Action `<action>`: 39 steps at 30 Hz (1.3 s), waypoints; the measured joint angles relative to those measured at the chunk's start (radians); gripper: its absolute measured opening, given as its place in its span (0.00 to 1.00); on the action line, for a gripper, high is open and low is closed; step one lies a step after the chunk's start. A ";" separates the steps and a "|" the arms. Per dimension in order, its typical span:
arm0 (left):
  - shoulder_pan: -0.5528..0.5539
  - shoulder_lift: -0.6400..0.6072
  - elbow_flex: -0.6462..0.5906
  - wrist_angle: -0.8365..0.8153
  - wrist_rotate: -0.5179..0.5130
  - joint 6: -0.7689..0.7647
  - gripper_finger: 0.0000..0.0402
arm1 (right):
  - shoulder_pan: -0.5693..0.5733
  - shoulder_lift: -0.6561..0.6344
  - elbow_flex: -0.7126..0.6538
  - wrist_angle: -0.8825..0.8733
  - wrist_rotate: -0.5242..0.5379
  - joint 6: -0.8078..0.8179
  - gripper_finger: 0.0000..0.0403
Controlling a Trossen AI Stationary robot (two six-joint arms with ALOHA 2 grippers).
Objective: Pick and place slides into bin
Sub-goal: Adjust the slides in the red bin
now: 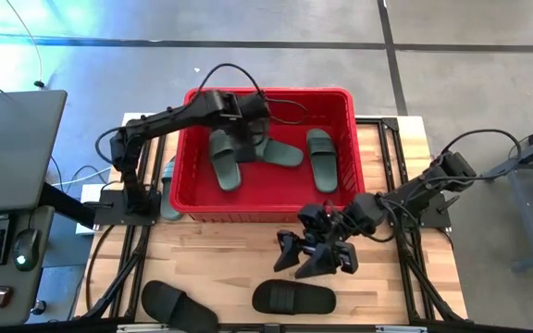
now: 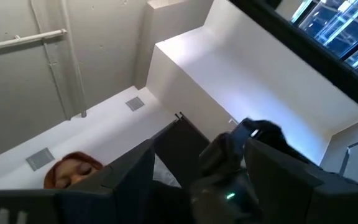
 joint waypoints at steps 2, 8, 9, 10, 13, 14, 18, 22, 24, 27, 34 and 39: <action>-0.022 0.003 -0.014 0.065 0.002 -0.067 0.36 | -0.005 0.000 0.000 0.000 -0.009 -0.004 0.59; -0.075 0.096 -0.050 0.274 -0.029 -0.205 0.36 | -0.002 0.000 0.000 0.000 -0.020 -0.028 0.59; -0.080 0.122 -0.050 0.300 -0.034 -0.205 0.36 | -0.001 0.000 0.000 0.000 -0.020 -0.030 0.59; -0.085 0.147 -0.050 0.313 -0.045 -0.205 0.36 | -0.001 0.000 0.000 0.000 -0.020 -0.030 0.59; -0.092 0.229 -0.053 0.306 -0.143 -0.218 0.36 | 0.004 0.000 0.000 0.000 -0.016 -0.030 0.59; -0.091 0.249 -0.053 0.292 -0.173 -0.239 0.36 | 0.007 0.000 0.000 0.000 -0.013 -0.030 0.59; -0.074 0.304 -0.053 0.317 -0.146 -0.283 0.36 | 0.014 0.000 0.000 0.000 -0.017 -0.030 0.59; -0.066 0.348 -0.053 0.357 -0.125 -0.301 0.35 | 0.014 0.000 0.000 0.000 -0.019 -0.028 0.59; -0.064 0.358 -0.052 0.357 -0.141 -0.319 0.35 | 0.013 0.000 0.000 0.000 -0.021 -0.027 0.59; -0.054 0.368 -0.053 0.325 -0.168 -0.336 0.35 | 0.010 0.000 0.000 0.000 -0.037 -0.022 0.59; -0.027 0.367 -0.053 0.292 -0.131 -0.356 0.35 | 0.010 0.000 0.000 0.000 -0.053 -0.022 0.59; -0.024 0.399 -0.053 0.269 -0.095 -0.394 0.35 | 0.004 0.000 0.000 0.000 -0.055 -0.010 0.59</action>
